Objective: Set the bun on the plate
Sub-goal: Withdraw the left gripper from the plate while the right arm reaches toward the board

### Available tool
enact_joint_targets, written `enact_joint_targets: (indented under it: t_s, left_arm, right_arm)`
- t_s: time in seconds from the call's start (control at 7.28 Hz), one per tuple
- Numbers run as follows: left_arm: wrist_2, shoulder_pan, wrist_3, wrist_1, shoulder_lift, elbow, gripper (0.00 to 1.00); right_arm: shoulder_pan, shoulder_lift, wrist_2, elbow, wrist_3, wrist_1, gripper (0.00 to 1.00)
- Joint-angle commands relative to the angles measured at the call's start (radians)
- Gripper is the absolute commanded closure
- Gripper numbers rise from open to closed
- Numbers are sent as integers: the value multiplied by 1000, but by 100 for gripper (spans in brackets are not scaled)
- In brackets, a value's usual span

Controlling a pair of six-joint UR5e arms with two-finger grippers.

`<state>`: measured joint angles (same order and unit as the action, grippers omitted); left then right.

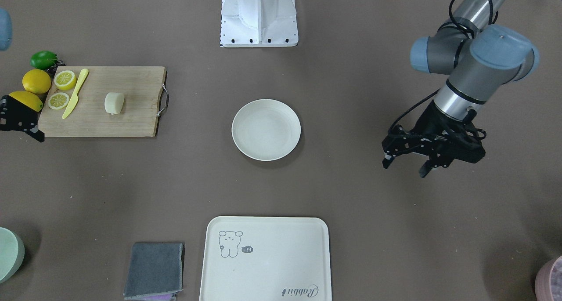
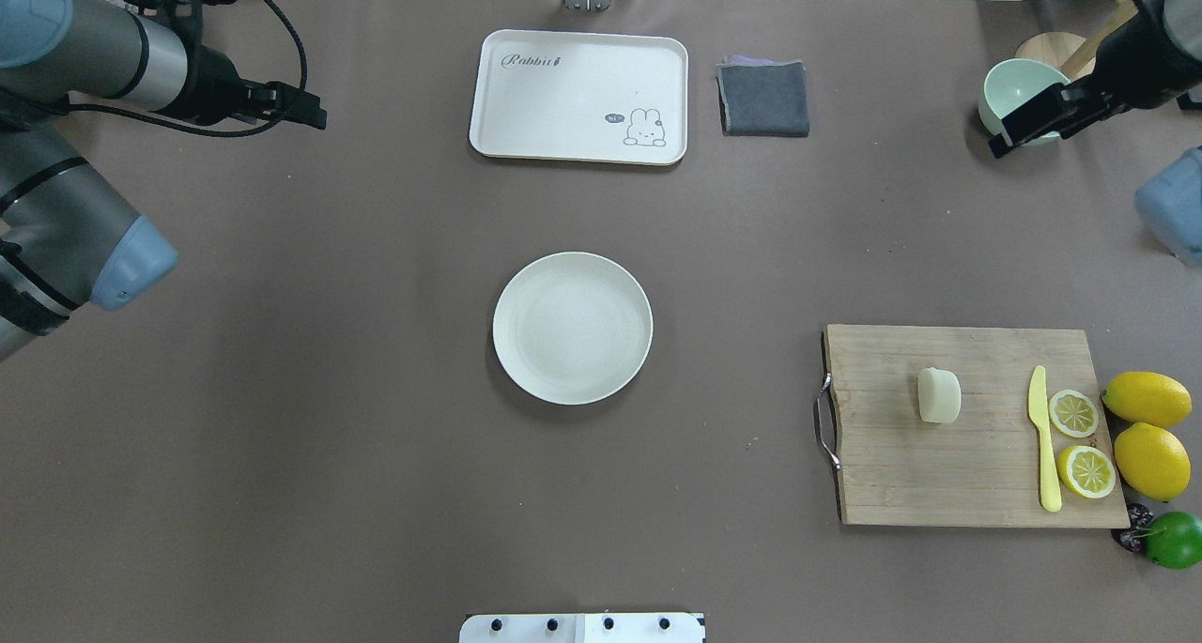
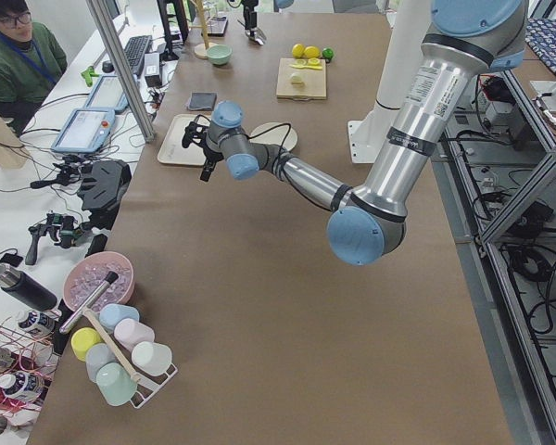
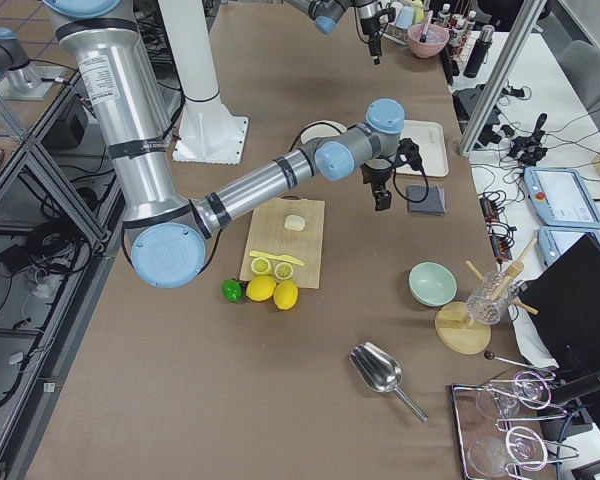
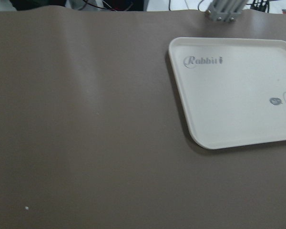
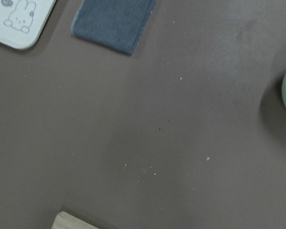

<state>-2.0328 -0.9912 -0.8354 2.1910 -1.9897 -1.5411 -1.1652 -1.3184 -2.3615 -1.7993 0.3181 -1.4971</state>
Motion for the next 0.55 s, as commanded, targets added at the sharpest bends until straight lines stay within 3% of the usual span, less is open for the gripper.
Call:
enact_joint_targets:
  t_s: [0.0, 0.41]
  left_arm:
    - [5, -46, 115, 3, 0, 59, 2]
    - [-4, -142, 323, -7, 3, 110, 2]
  right_arm:
    - [85, -39, 65, -5, 30, 0, 0]
    - [149, -77, 82, -6, 168, 0, 0]
